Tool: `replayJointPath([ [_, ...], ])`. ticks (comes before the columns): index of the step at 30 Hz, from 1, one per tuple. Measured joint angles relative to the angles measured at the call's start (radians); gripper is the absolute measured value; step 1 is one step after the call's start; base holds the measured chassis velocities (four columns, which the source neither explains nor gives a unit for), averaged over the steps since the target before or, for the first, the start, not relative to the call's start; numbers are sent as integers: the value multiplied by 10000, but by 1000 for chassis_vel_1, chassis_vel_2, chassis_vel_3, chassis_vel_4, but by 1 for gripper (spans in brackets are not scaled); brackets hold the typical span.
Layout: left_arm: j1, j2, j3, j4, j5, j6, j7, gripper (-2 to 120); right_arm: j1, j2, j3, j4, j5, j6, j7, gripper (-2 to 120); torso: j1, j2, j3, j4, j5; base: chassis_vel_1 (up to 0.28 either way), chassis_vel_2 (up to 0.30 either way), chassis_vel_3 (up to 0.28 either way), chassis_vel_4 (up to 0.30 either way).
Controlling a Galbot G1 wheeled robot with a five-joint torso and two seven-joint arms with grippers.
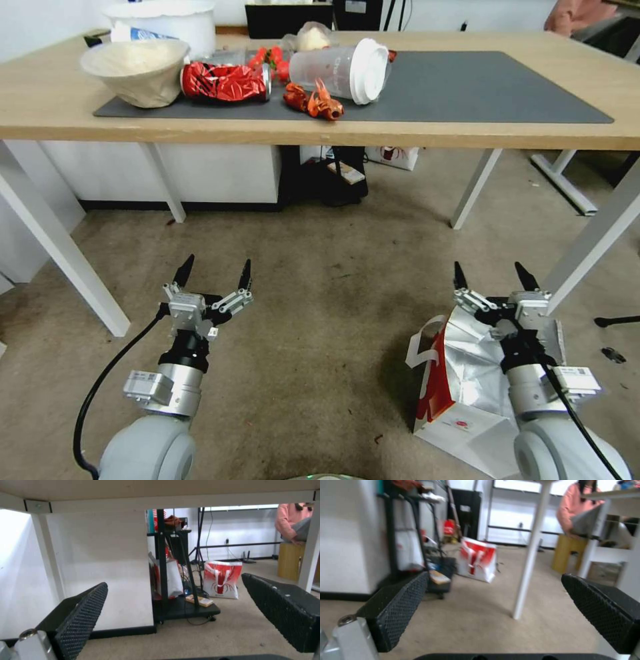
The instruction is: Pick up the food delivery bag from the floor and place it on the table.
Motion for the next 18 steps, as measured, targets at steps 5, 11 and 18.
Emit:
replayJointPath([
  [5, -68, 98, -51, 159, -128, 29, 0, 100, 17, -187, 1004, -730, 230, 67, -25, 100, 3, 12, 0, -1, 0, 0, 0, 0, 0],
  [11, -160, 160, -61, 320, -176, 46, -1, 100, -14, -382, 1594, -1337, 310, 217, -15, 100, 4, 18, 0, -1, -2, 0, 0, 0, 0],
  [18, -314, 153, 92, 623, -139, 89, -2, 100, 101, -447, 2078, -2377, 349, 584, -98, 100, 5, 25, -1, -1, -3, 0, 0, 0, 0],
])
